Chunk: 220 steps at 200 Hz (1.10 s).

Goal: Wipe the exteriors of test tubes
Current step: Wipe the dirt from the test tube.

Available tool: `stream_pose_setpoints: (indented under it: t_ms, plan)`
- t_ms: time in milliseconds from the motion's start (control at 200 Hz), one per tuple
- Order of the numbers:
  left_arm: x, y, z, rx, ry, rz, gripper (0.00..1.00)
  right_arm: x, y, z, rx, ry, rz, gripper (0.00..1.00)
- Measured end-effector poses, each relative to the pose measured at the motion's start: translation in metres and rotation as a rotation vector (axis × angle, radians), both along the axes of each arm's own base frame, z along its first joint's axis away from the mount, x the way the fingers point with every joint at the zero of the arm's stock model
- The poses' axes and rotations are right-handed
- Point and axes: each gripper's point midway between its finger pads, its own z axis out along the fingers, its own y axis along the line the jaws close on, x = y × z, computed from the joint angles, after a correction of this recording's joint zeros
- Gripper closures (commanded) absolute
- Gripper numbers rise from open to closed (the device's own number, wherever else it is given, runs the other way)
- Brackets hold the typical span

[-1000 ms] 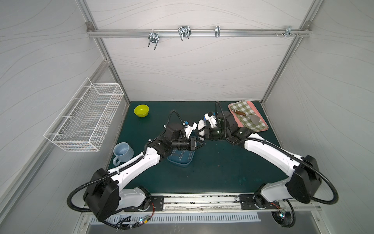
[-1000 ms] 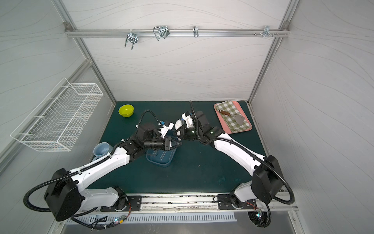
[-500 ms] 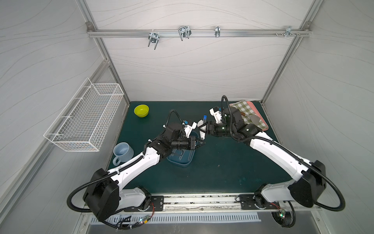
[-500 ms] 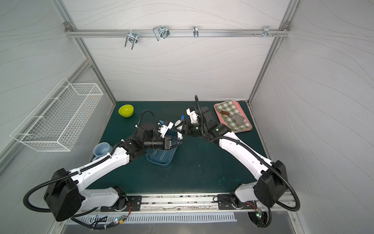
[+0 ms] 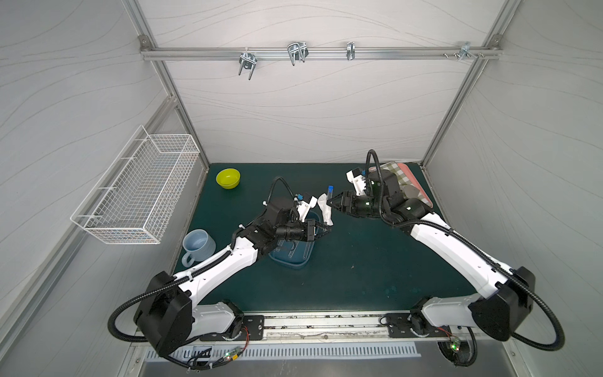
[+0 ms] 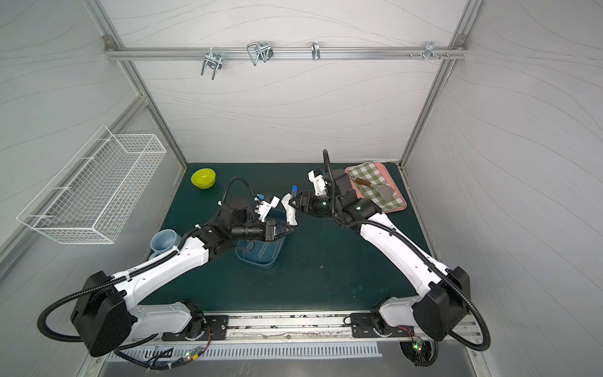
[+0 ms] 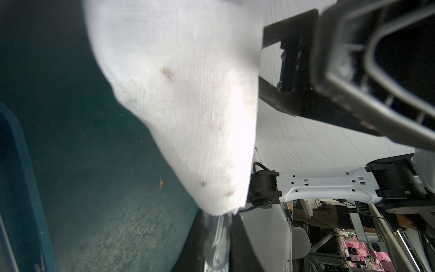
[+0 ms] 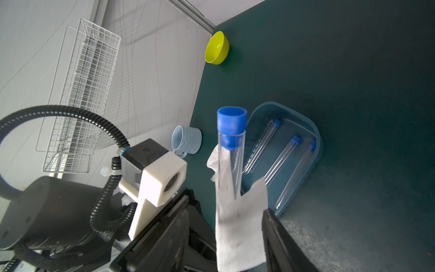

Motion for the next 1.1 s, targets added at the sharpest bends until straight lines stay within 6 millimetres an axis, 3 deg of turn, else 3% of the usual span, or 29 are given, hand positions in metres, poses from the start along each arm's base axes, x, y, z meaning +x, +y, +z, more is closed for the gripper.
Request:
stream_pose_setpoints:
  t_ms: [305, 485, 840, 950, 1101]
  plan:
    - [0.0, 0.0, 0.001, -0.003, -0.004, 0.0, 0.9, -0.006, 0.017, -0.02, 0.021, 0.035, 0.007, 0.69]
    - [0.0, 0.0, -0.001, -0.001, -0.001, 0.0, 0.9, 0.001, 0.02, -0.028, 0.023, 0.036, -0.016, 0.73]
    - [0.0, 0.0, -0.001, 0.0, 0.002, 0.001, 0.9, 0.043, 0.017, 0.0, 0.062, -0.044, -0.07, 0.74]
    - [0.0, 0.0, -0.001, 0.0, 0.002, 0.001, 0.9, 0.035, 0.023, -0.008, 0.055, -0.034, -0.05, 0.74]
    - [0.0, 0.001, -0.002, 0.001, 0.003, 0.002, 0.9, 0.001, 0.032, -0.035, 0.024, 0.015, 0.0, 0.73]
